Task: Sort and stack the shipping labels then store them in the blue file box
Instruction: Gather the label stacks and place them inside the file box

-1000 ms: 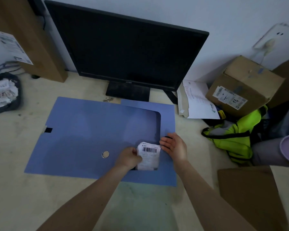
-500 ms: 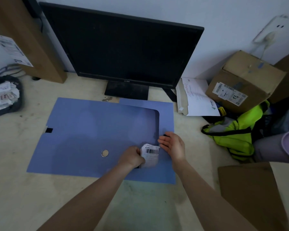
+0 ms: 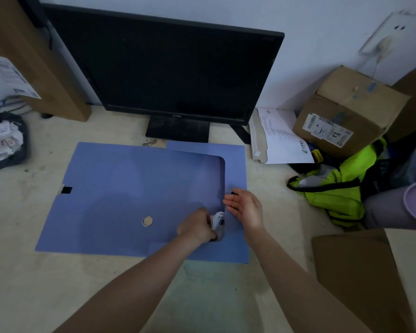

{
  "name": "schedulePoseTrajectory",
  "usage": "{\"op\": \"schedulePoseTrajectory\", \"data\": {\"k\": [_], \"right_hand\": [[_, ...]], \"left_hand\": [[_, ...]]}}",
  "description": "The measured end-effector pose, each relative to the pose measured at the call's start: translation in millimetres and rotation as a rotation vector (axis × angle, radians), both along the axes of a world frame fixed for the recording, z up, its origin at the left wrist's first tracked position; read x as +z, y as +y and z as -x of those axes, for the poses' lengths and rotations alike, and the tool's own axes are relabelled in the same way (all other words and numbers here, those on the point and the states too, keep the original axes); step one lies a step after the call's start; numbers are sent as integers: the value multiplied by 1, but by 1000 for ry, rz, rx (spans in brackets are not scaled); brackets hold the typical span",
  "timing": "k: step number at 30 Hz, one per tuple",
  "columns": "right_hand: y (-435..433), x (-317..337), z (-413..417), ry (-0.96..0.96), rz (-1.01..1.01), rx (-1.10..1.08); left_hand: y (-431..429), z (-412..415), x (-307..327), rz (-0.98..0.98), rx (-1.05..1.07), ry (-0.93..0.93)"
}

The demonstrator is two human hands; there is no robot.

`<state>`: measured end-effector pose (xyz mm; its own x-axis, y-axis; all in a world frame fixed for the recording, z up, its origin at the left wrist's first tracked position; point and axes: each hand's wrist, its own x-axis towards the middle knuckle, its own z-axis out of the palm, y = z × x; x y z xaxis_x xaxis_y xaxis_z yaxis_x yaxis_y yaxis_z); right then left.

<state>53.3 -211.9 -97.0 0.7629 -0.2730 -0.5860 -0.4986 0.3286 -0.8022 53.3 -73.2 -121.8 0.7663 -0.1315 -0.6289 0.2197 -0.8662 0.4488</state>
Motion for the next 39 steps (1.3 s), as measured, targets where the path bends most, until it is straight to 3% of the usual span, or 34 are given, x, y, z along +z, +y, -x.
{"op": "schedulePoseTrajectory", "data": {"k": [5, 10, 14, 21, 26, 32, 39], "right_hand": [[-1, 0, 0, -12, -6, 1], [0, 1, 0, -15, 9, 3], [1, 2, 0, -15, 20, -1], [3, 6, 2, -24, 14, -9], [2, 6, 2, -22, 9, -2], [2, 4, 2, -28, 50, 28], [4, 17, 7, -90, 64, 46]], "left_hand": [[6, 0, 2, -86, -32, -9], [3, -4, -1, 128, 9, 60], [5, -6, -5, 176, 45, 124], [-1, 0, 3, 386, 302, 270], [-3, -2, -1, 408, 409, 229], [-6, -1, 0, 256, 102, 218], [-1, 1, 3, 100, 34, 82]]}}
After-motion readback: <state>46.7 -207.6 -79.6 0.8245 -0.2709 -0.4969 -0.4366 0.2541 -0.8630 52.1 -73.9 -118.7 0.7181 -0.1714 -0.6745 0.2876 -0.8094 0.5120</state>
